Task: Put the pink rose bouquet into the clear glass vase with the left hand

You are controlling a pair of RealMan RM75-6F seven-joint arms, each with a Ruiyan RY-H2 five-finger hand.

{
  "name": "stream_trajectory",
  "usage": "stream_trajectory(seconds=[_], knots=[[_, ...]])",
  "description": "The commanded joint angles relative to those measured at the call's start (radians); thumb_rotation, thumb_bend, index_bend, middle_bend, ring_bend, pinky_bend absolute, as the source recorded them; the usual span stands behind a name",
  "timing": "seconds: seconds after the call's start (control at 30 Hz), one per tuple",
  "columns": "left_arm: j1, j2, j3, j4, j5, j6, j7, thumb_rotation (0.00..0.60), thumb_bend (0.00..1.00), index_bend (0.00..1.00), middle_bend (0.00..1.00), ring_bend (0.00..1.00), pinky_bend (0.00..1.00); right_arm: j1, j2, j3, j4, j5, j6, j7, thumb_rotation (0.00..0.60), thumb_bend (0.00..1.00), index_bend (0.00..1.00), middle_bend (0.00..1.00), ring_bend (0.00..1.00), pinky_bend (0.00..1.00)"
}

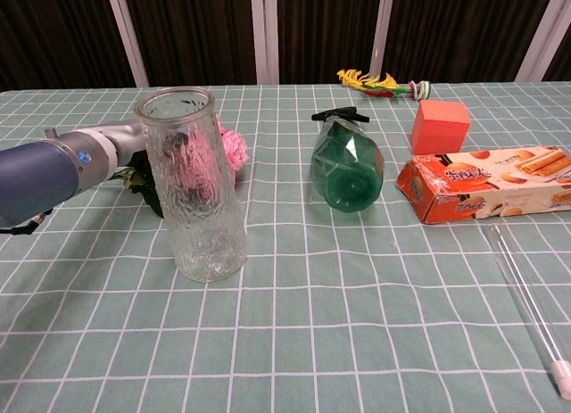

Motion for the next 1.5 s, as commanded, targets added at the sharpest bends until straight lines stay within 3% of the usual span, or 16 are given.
stream_trajectory(seconds=[0.03,0.3,0.53,0.77,0.97,1.13,1.37,1.5], knots=[[0.005,-0.017,0.010,0.025,0.053,0.011,-0.030,0.600,0.44,0.27,0.35,0.22,0.24,0.000,0.002,0.000,-0.002,0.001,-0.001,0.004,0.600,0.21,0.14,0.05,0.02,0.00],[0.038,-0.012,0.007,0.025,0.132,0.064,-0.096,0.600,0.50,0.34,0.42,0.27,0.30,-0.005,0.011,-0.002,-0.006,0.000,0.004,0.017,0.600,0.21,0.14,0.05,0.02,0.00],[0.109,0.109,-0.008,-0.103,0.212,0.101,-0.222,0.600,0.50,0.34,0.40,0.27,0.30,-0.006,0.017,-0.006,-0.012,-0.005,0.003,0.024,0.600,0.21,0.14,0.05,0.02,0.00],[0.255,0.368,-0.035,-0.348,0.368,0.170,-0.496,0.600,0.50,0.34,0.40,0.27,0.30,-0.007,0.019,-0.011,-0.018,-0.017,0.007,0.025,0.600,0.21,0.14,0.05,0.02,0.00],[0.362,0.533,-0.079,-0.454,0.503,0.253,-0.760,0.600,0.50,0.33,0.40,0.27,0.30,-0.006,0.018,-0.014,-0.027,-0.024,0.009,0.016,0.600,0.21,0.14,0.05,0.02,0.00],[0.408,0.593,-0.106,-0.467,0.638,0.314,-1.009,0.600,0.50,0.34,0.40,0.27,0.30,-0.004,0.016,-0.015,-0.030,-0.029,0.009,0.008,0.600,0.21,0.14,0.05,0.02,0.00],[0.421,0.589,-0.128,-0.504,0.760,0.389,-1.286,0.600,0.50,0.34,0.40,0.26,0.30,-0.002,0.015,-0.013,-0.028,-0.023,0.005,0.011,0.600,0.21,0.15,0.05,0.02,0.00],[0.404,0.600,-0.129,-0.617,0.796,0.358,-1.440,0.600,0.50,0.35,0.40,0.26,0.30,-0.002,0.015,-0.011,-0.025,-0.019,0.003,0.013,0.600,0.21,0.15,0.05,0.02,0.00]])
